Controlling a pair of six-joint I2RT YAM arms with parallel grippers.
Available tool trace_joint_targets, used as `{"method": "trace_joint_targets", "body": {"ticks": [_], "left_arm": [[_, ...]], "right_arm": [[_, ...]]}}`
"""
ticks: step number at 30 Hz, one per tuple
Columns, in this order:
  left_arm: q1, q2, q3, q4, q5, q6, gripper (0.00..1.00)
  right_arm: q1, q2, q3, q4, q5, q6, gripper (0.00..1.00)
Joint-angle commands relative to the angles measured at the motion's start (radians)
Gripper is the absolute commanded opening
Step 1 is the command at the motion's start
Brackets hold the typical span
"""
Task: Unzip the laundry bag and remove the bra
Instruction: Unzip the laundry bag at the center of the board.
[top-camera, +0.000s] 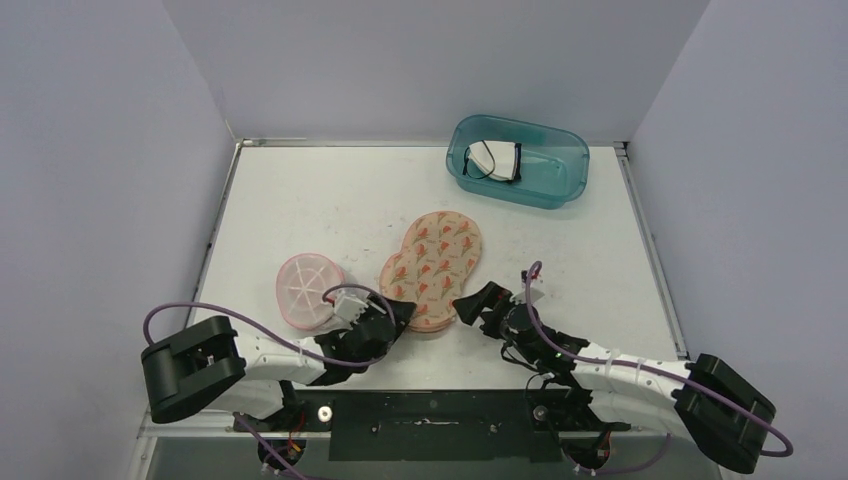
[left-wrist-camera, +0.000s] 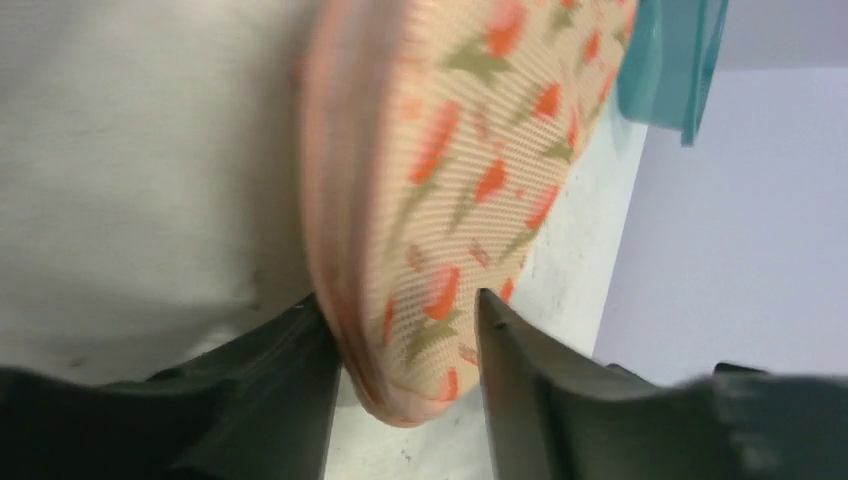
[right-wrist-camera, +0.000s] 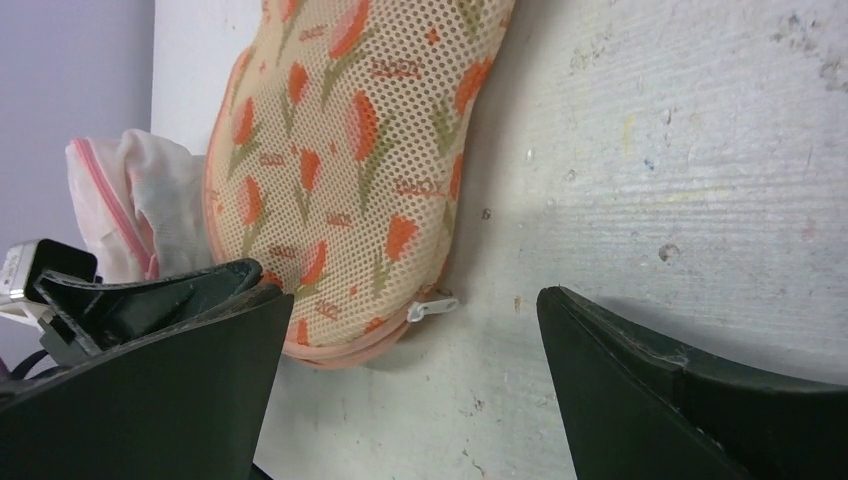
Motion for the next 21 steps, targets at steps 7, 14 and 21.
{"method": "trace_joint_targets", "body": {"ticks": [7, 14, 21], "left_arm": [[-0.011, -0.152, 0.256, -0.385, 0.080, 0.422, 0.90], [-0.020, -0.316, 0.191, -0.577, 0.110, 0.503, 0.93], [-0.006, -0.349, 0.244, -0.716, 0.043, 0.522, 0.92]], "right_arm": [[-0.055, -0.204, 0.046, -0.191, -0.024, -0.213, 0.95], [-0.066, -0.094, 0.035, -0.064, -0.134, -0.222, 0.98], [-0.067, 0.156, 0.131, 0.116, -0.174, -0.233, 0.97]]}}
